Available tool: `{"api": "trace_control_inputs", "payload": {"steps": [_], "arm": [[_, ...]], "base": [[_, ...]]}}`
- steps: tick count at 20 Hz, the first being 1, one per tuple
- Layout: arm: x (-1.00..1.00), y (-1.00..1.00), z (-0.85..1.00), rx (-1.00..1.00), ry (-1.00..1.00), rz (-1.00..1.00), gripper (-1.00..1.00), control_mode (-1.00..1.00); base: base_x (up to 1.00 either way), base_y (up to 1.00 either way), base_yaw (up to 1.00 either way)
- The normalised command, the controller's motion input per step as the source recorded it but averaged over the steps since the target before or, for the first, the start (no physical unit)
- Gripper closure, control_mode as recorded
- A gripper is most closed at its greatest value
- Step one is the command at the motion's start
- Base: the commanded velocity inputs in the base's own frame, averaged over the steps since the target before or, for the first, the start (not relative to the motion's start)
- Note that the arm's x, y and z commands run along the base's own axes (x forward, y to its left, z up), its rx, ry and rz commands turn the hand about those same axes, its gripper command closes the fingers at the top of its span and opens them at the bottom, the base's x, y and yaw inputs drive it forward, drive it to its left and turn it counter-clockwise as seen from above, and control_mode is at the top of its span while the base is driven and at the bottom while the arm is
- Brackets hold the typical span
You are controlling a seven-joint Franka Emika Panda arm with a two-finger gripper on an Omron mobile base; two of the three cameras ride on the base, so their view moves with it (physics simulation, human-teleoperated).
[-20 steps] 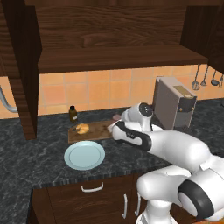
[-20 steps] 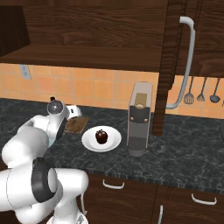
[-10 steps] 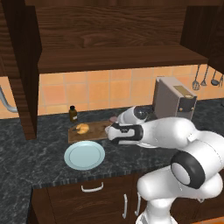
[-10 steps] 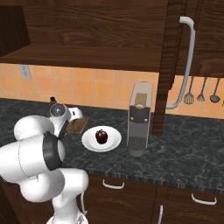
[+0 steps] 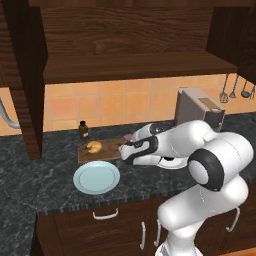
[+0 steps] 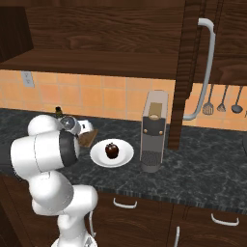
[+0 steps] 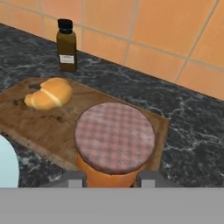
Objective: From the different types of pastries on the counter, select a croissant and place it on the cutting board. Then retrieve a jar of jam from the cabinet and place it alongside the croissant on the cutting board.
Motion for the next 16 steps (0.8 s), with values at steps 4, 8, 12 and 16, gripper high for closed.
{"api": "trace_control_inputs", "payload": {"steps": [4,8,12,16], "arm": [[0.21,0.00,-0.17,0.00,0.00,0.00,1.00,-1.00],[0.23,0.00,-0.18,0.00,0.00,0.00,1.00,-1.00],[0.18,0.00,-0.20,0.00,0.00,0.00,1.00,-1.00],[0.06,0.02,-0.13,0.00,0.00,0.00,-1.00,-1.00]], "base": [[0.00,0.00,0.00],[0.00,0.00,0.00],[0.00,0.00,0.00],[0.00,0.00,0.00]]}}
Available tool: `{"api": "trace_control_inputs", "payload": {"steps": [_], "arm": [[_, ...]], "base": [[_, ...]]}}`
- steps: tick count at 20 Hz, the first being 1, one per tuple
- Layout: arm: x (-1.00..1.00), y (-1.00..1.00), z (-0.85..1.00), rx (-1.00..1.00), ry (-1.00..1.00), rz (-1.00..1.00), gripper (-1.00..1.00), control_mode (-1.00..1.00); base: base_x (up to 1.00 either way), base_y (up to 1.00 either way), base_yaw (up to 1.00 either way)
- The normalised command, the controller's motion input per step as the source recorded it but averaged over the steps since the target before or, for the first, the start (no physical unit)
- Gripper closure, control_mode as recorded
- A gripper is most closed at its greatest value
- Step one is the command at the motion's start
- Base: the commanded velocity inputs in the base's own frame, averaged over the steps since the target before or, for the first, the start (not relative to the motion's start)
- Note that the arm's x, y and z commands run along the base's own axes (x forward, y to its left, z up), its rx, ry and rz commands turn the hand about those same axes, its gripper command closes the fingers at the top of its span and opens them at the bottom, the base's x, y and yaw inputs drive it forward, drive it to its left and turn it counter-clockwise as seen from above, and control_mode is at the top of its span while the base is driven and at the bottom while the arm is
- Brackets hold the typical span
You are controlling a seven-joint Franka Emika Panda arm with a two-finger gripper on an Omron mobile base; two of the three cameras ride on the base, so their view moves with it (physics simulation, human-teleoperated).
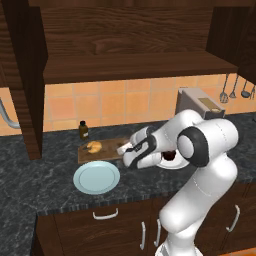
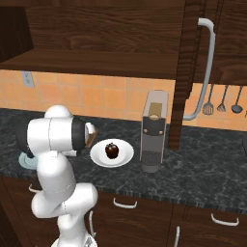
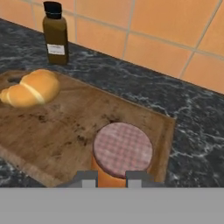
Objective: From the different types of pastries on the counter, select a croissant and place it on the cutting board. Then retrieve a jar of jam from the cabinet and place it alongside the croissant on the cutting board.
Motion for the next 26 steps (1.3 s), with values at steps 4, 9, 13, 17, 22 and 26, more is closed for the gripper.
{"api": "trace_control_inputs", "payload": {"steps": [4,9,13,17,22,26], "arm": [[0.03,0.08,0.10,0.06,0.01,0.00,-1.00,-1.00],[0.00,0.11,0.65,0.11,-0.07,-0.01,-1.00,-1.00],[-0.17,-0.05,0.51,0.03,-0.04,-0.09,-1.00,-1.00],[-0.86,-0.49,0.11,0.00,-0.02,-0.14,-1.00,-1.00],[-1.00,-0.72,0.02,-0.03,-0.09,-0.03,-1.00,-1.00],[-1.00,-0.76,0.28,0.00,-0.17,0.00,-1.00,-1.00]], "base": [[0.00,0.00,0.00],[0.00,0.00,0.00],[0.00,0.00,0.00],[0.00,0.00,0.00],[0.00,0.00,0.00],[0.00,0.00,0.00]]}}
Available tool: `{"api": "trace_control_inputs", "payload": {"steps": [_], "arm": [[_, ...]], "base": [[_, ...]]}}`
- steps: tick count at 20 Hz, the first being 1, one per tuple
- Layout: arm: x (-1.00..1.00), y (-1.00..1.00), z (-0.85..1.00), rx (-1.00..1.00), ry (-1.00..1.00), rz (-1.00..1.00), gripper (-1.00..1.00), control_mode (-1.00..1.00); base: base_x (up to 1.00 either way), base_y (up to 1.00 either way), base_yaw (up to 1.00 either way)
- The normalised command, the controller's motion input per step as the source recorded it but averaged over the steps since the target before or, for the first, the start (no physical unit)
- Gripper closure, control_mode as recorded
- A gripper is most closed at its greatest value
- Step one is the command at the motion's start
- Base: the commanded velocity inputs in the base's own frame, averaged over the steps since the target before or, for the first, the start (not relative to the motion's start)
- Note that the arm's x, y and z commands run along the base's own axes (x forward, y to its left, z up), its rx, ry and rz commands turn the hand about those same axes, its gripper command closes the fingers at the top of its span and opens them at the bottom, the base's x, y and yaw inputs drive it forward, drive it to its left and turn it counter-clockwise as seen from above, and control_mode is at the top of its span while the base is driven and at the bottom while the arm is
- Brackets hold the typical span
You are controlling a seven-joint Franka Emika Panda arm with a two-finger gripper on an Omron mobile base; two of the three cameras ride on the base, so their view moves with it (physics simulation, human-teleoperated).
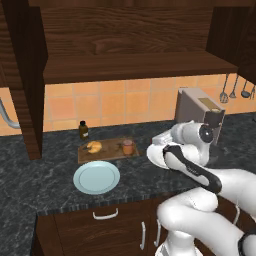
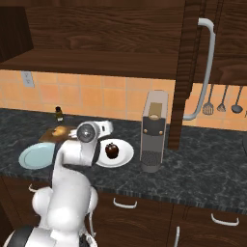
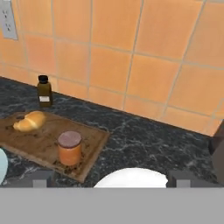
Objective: From the different types of pastries on the counter, select a croissant and place it on the cutting board. Then retrieve a jar of jam from the cabinet and place it alongside the croissant on the cutting board.
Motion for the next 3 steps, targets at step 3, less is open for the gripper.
{"api": "trace_control_inputs", "payload": {"steps": [3], "arm": [[-1.00,-0.85,0.52,0.00,-0.14,0.00,-1.00,-1.00]], "base": [[0.00,0.00,0.00]]}}
